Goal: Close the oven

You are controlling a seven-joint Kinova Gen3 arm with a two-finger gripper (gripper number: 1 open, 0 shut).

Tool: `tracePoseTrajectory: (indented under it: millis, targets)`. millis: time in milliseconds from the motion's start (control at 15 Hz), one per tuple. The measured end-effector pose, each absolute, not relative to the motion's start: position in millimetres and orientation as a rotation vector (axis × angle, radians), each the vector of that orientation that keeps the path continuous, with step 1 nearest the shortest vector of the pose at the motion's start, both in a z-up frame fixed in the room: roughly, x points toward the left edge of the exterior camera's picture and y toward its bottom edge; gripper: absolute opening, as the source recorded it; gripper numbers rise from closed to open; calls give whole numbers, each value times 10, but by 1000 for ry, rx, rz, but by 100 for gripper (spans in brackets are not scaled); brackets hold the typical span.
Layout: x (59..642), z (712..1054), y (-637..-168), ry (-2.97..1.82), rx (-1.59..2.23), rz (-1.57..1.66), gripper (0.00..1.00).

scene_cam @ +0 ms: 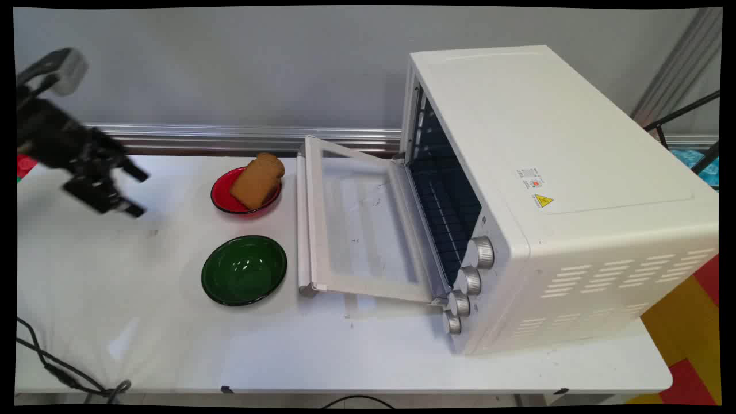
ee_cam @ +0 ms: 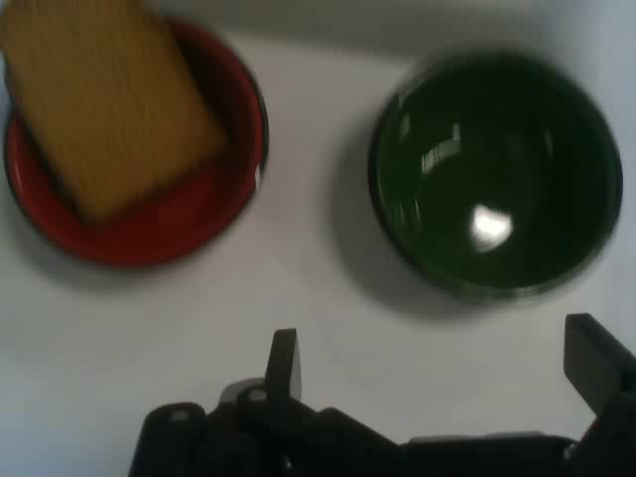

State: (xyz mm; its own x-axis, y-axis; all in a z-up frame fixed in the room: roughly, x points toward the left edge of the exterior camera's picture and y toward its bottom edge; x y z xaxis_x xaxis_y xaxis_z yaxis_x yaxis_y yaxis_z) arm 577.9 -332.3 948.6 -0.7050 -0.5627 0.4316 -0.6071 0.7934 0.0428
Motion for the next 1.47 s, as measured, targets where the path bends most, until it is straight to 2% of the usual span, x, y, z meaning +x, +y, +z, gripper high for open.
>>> tracePoseTrajectory:
  millis: [400, 1267, 1333, 1467]
  targets:
    - [5340, 9301, -3739, -2460, 784, 127, 100]
    - [5076, 8883, -4172, -2483, 585, 79, 100]
    - [5064, 8869, -4192, -2483, 577, 77, 0]
    - [5044, 8845, -4223, -2484, 565, 74, 0]
